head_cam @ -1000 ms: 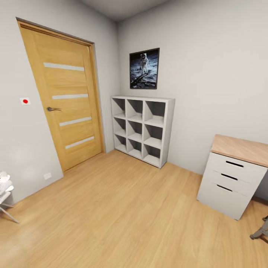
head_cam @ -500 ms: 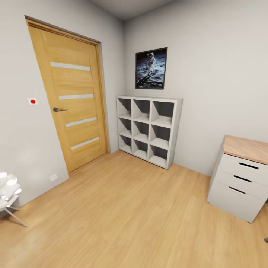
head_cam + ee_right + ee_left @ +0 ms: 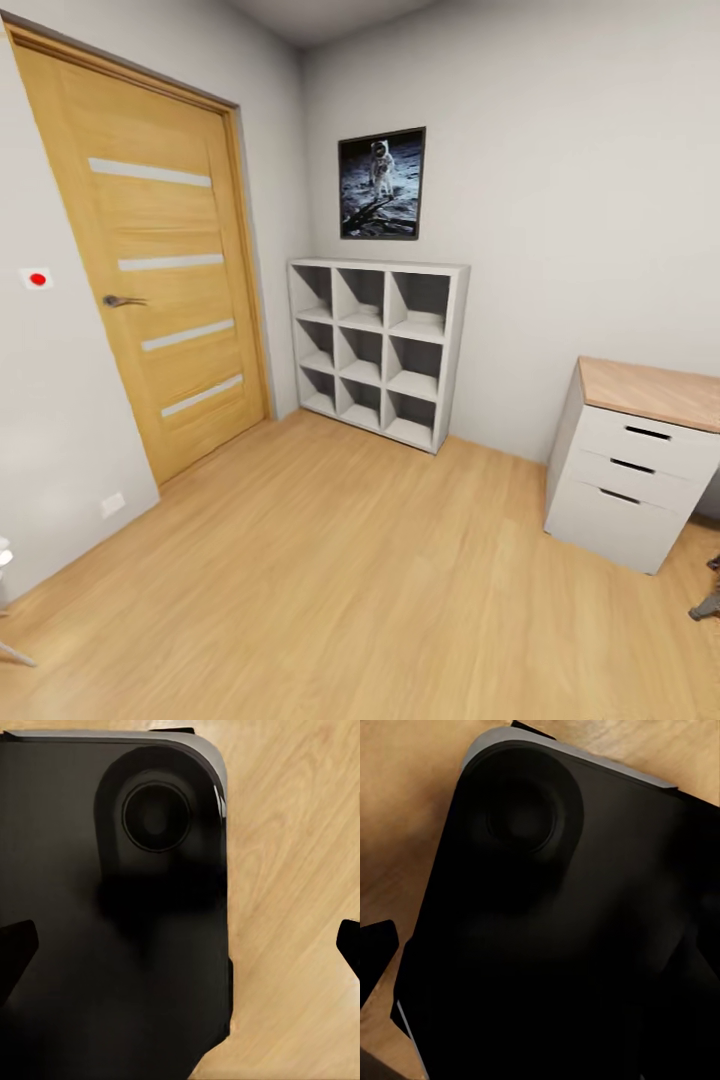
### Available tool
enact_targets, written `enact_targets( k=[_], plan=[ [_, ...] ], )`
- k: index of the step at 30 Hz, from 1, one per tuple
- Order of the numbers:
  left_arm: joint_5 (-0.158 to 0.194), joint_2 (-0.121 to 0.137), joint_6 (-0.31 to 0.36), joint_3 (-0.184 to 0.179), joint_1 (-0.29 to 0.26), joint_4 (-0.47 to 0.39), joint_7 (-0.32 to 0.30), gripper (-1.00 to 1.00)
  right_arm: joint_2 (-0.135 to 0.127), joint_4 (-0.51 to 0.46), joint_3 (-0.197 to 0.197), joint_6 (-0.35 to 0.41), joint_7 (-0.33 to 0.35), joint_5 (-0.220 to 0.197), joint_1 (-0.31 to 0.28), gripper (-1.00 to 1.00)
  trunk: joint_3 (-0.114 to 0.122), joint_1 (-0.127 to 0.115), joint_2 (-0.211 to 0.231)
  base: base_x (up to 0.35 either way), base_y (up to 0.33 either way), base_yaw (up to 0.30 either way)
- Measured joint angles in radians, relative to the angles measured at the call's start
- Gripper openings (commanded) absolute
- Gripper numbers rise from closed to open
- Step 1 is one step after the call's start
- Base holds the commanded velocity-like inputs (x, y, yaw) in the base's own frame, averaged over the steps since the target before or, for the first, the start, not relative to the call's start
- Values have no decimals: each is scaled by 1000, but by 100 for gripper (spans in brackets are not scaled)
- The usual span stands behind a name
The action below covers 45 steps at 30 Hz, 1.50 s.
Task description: Attach the digital camera to the camera tripod in the bedroom.
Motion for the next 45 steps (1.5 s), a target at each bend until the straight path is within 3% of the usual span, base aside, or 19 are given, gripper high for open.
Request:
enact_targets(
  k=[18,45],
  plan=[
    [-3,-1,0,-1,1,0,1,100,0,0,-1,-1,0,0,0,100,0,0,0,220,263,-286],
    [5,-3,0,7,0,0,6,100,0,0,0,-1,0,0,0,100,0,0,0,8,8,-287]
  ],
)
